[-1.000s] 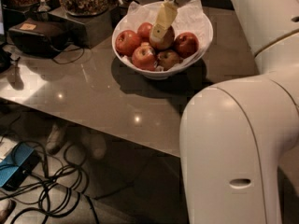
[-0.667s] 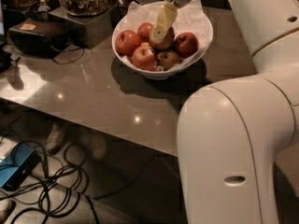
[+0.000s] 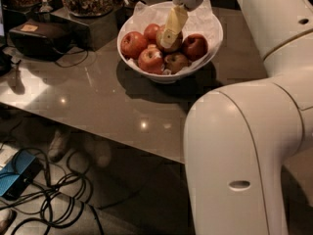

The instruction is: Pick apple from white bowl

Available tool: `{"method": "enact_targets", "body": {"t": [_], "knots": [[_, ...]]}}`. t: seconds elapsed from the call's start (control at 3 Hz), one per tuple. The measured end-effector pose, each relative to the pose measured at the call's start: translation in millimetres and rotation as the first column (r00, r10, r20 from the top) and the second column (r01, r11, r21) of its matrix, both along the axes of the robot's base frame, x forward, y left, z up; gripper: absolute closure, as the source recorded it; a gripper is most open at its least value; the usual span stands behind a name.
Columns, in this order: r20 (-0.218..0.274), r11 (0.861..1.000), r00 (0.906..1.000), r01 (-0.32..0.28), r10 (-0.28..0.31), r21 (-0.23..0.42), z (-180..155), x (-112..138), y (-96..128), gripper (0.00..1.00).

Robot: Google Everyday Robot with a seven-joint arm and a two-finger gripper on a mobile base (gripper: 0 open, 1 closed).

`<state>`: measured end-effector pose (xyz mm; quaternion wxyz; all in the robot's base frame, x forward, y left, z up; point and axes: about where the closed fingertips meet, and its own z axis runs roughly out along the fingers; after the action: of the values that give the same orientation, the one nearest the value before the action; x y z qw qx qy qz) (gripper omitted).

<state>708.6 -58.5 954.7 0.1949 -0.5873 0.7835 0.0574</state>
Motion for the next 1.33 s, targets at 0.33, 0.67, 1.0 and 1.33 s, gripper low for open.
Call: {"method": "enact_targets", "body": {"t": [0.33, 0.67, 1.0, 1.33], "knots": [[-0.006, 1.0, 1.0, -0.001, 0.001, -0.004, -4.7, 1.5, -1.3, 0.17], [-0.02, 1.0, 0.9998, -0.006, 0.005, -0.007, -12.3, 2.7, -0.1, 0.17], [-0.038, 1.0, 0.9992, -0.009, 0.009, -0.009, -22.2, 3.5, 1.0, 0.19], [-0.04, 0.999, 0.9991, 0.014, -0.015, -0.029, -30.2, 7.1, -3.4, 0.37]]}}
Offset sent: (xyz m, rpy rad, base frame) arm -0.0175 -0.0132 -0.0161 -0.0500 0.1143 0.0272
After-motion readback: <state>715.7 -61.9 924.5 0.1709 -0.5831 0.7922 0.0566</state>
